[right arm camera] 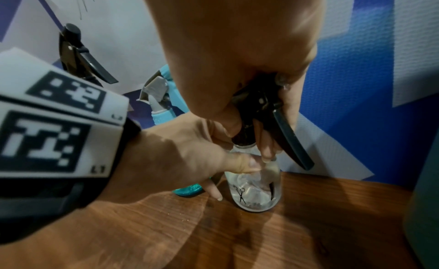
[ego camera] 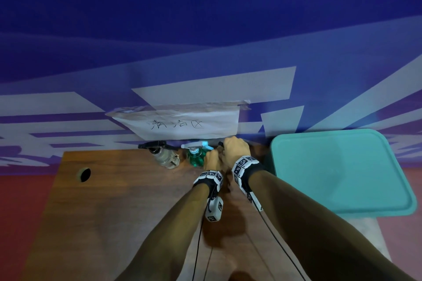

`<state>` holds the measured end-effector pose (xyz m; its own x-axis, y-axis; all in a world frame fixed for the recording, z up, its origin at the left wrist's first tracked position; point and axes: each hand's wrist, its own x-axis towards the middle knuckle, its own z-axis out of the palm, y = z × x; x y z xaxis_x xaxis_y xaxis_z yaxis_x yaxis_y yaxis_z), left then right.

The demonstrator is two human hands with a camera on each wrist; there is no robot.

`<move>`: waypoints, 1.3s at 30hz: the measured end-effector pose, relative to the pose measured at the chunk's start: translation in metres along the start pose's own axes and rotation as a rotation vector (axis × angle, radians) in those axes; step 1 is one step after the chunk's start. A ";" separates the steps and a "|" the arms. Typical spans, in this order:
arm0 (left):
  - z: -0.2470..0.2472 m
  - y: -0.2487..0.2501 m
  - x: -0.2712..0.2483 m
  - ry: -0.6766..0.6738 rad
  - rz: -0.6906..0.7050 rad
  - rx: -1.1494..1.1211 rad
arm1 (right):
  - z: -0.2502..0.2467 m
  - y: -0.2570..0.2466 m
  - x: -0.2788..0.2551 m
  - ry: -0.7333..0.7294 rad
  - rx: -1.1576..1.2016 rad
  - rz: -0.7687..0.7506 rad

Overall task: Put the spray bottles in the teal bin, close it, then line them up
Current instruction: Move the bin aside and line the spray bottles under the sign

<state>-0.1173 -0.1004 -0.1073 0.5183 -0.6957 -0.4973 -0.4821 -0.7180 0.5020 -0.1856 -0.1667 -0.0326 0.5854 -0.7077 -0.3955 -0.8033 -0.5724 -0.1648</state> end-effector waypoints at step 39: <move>-0.030 -0.099 -0.061 -0.008 0.002 -0.051 | -0.024 0.022 -0.038 0.096 -0.015 -0.050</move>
<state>-0.0797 0.0139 -0.1057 0.5117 -0.6976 -0.5015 -0.4467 -0.7146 0.5383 -0.2232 -0.1623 0.0003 0.6331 -0.7142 -0.2985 -0.7715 -0.6135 -0.1686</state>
